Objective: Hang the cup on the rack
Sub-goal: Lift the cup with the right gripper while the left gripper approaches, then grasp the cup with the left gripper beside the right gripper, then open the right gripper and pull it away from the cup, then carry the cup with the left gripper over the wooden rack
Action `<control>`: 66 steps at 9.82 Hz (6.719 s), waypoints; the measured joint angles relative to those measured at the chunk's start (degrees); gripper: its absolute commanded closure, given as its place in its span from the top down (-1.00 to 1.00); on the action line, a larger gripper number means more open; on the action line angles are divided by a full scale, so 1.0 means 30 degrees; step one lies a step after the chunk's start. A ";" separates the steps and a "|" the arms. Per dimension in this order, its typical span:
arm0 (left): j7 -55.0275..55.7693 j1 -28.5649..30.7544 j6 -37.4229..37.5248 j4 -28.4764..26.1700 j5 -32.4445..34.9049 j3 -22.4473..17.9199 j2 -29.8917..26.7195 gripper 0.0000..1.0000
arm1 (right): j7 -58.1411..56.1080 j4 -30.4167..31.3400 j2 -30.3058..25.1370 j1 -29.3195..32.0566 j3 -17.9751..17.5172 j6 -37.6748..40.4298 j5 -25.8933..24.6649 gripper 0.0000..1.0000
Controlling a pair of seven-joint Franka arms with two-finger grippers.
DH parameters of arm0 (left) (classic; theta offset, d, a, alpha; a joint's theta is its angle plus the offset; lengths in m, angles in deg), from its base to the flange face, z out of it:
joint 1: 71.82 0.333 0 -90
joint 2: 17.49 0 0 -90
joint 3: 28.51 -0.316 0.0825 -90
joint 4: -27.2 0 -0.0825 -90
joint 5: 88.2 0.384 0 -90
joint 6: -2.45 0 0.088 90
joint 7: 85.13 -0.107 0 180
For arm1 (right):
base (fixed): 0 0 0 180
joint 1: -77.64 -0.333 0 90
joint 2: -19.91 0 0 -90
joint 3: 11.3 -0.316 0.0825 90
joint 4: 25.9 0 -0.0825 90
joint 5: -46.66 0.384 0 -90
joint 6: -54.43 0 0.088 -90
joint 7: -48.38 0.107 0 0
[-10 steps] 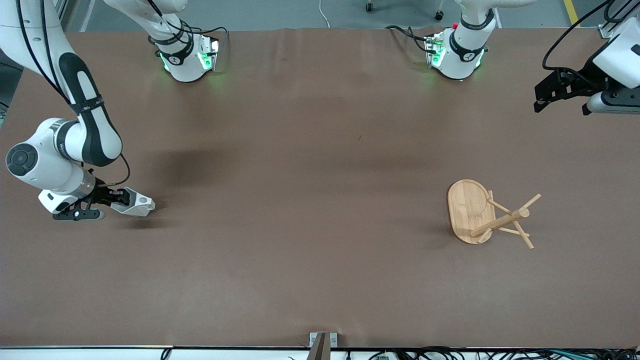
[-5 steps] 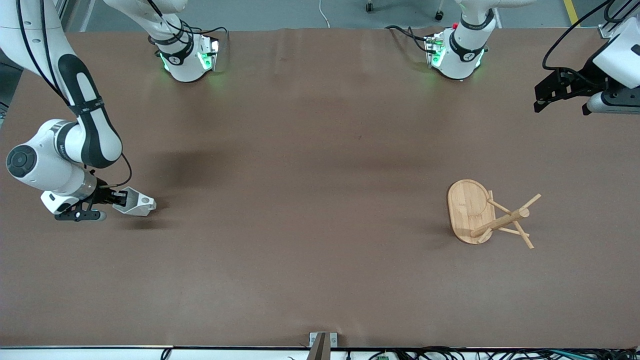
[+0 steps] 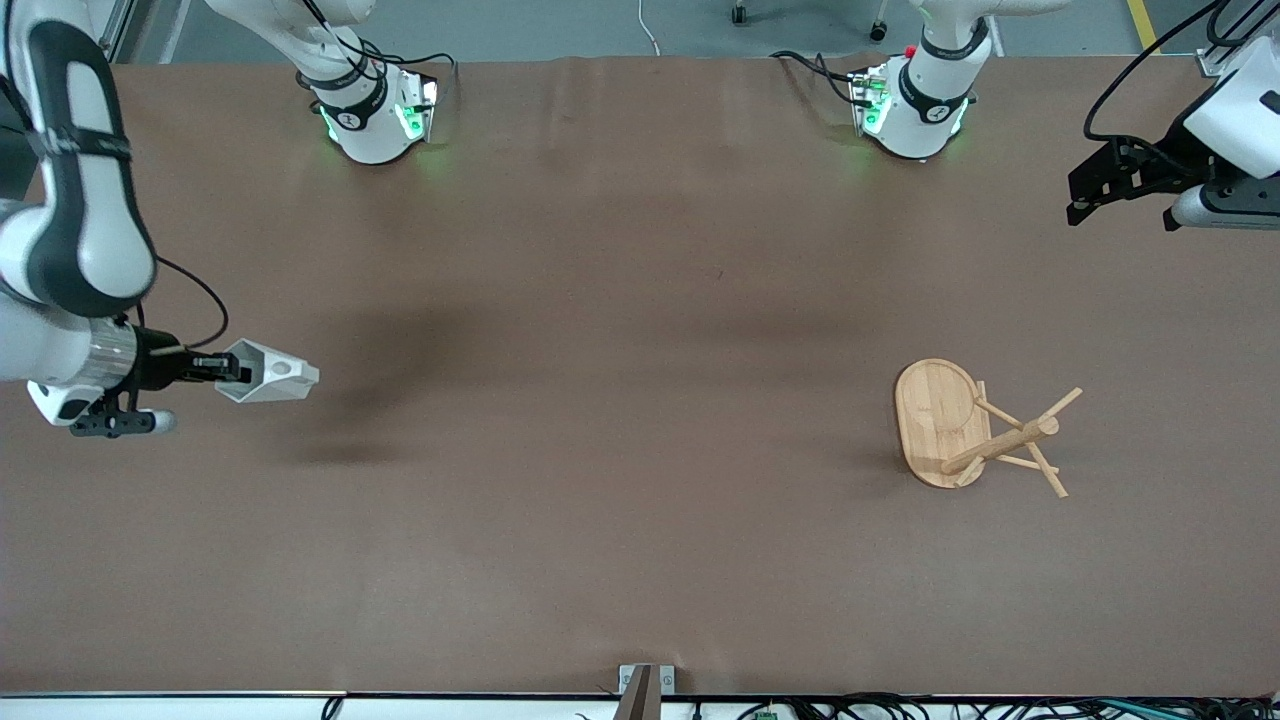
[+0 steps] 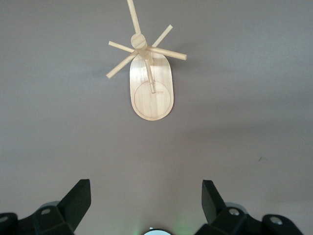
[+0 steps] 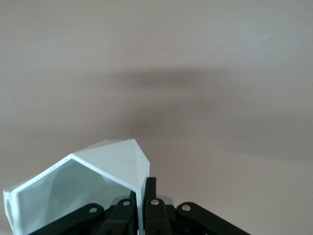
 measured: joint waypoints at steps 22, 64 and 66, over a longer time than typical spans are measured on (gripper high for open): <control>-0.6891 -1.1021 -0.7500 0.2683 -0.3115 0.4017 0.6009 1.00 | -0.3160 0.6872 -0.2580 -0.3266 -0.7957 0.0405 2.2630 -0.99; -0.5129 -0.0987 -0.9484 -0.6009 -0.2189 0.3223 0.4105 -0.98 | 0.6082 -0.5335 -0.5700 -0.0854 0.0995 0.5311 -0.6997 1.00; -0.5818 -0.0647 -0.9930 -0.6327 -0.2189 0.2306 0.4097 -0.98 | 0.6128 -0.5344 -0.5699 -0.0856 0.0747 0.5509 -0.7494 1.00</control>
